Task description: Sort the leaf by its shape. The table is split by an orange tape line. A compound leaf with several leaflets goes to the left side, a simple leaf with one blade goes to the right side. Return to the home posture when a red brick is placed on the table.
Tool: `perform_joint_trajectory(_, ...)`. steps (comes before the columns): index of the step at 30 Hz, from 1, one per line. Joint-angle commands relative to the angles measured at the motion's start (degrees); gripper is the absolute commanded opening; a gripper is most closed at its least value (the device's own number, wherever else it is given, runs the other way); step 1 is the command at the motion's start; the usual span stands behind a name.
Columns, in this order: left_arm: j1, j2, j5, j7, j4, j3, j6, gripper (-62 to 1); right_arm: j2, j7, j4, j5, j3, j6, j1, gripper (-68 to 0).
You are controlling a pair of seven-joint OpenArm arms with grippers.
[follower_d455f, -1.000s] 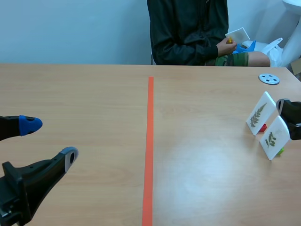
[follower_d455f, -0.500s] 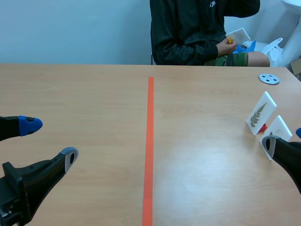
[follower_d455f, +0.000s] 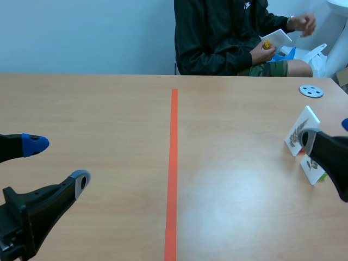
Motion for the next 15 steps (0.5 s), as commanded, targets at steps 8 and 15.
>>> perform_joint_trajectory(8,-0.17,0.44,-0.37,-0.96,1.07,0.07,0.26,-3.7,0.76,-0.94,1.7,-1.46,-4.15,0.26,0.68,0.4)
perform_joint_trajectory(15,-0.17,0.44,-0.37,-0.96,1.07,0.07,0.26,-3.7,0.44,-1.53,6.29,-7.82,-11.67,-3.96,0.66,0.4)
